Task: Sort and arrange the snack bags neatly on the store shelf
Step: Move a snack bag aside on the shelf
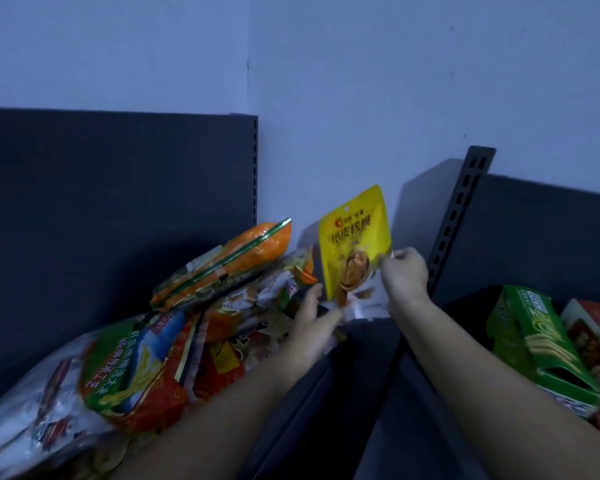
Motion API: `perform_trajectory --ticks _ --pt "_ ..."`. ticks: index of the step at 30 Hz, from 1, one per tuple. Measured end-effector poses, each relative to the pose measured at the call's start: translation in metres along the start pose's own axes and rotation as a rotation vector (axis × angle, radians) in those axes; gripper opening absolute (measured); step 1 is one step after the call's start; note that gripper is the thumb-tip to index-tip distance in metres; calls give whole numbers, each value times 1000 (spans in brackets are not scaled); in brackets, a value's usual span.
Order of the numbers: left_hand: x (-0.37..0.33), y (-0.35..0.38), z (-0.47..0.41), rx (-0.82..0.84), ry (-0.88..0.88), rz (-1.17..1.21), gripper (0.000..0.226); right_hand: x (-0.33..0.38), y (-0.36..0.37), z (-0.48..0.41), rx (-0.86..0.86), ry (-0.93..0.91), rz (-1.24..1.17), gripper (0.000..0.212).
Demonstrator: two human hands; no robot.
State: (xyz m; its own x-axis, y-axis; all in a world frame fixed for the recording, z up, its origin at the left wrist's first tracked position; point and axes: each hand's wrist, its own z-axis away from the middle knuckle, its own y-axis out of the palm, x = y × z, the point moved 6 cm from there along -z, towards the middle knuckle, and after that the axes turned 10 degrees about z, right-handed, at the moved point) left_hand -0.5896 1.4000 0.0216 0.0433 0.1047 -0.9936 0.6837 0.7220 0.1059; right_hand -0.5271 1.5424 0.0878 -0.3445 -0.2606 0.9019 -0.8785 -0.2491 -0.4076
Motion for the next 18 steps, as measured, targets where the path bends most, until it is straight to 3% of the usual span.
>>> perform_trajectory --ticks 2,3,7,10,13,16,18 --pt "-13 1 5 -13 -149 289 23 25 -15 14 9 -58 -85 30" --pt "-20 0 8 -8 -175 350 26 34 -20 22 18 -87 -104 30" --pt "-41 -32 32 -82 -217 347 23 45 -26 52 51 -95 -156 34" --pt "-63 -60 57 -96 -143 297 33 52 -20 82 114 -69 -269 33" --pt "-91 -94 91 -127 -26 214 30 73 -2 129 265 -64 -412 24" --pt "-111 -139 130 -211 50 152 37 102 24 178 401 -204 -399 16" --pt "-119 -187 169 -302 98 176 35 120 54 220 539 -289 -345 28"
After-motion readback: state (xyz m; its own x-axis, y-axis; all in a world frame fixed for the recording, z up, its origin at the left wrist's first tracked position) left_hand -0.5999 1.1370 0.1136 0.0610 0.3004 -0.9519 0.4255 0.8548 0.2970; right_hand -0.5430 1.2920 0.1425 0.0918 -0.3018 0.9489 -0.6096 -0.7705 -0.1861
